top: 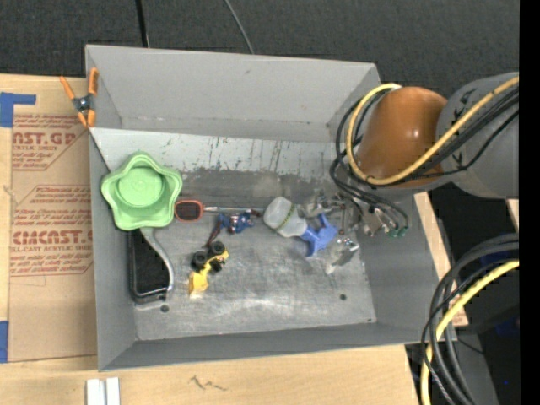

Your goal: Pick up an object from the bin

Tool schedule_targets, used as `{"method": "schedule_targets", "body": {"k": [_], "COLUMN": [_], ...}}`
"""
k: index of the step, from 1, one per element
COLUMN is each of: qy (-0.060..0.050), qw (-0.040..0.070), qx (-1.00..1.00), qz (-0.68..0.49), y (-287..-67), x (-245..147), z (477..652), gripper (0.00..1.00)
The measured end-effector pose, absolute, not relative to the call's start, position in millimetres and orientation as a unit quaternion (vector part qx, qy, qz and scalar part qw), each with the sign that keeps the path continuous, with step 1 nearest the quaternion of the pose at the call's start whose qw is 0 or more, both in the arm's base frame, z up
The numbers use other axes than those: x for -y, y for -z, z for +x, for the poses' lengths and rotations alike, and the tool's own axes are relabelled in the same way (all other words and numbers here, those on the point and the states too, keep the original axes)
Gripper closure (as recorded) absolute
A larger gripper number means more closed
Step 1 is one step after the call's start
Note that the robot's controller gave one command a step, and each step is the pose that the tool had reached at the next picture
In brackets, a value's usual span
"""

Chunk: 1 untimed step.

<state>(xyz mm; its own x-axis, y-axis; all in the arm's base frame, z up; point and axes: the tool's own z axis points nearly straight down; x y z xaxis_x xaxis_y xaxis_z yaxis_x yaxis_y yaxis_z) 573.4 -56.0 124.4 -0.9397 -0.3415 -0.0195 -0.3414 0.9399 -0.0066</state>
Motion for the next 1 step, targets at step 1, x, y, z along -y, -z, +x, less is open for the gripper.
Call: {"method": "schedule_targets", "body": {"k": [1], "qy": [0.004], "qw": [0.016], "qx": [-0.995], "qz": [-0.094], "y": [-83.6], "x": [71.9], "z": [594.7], "gripper": [1.00]}}
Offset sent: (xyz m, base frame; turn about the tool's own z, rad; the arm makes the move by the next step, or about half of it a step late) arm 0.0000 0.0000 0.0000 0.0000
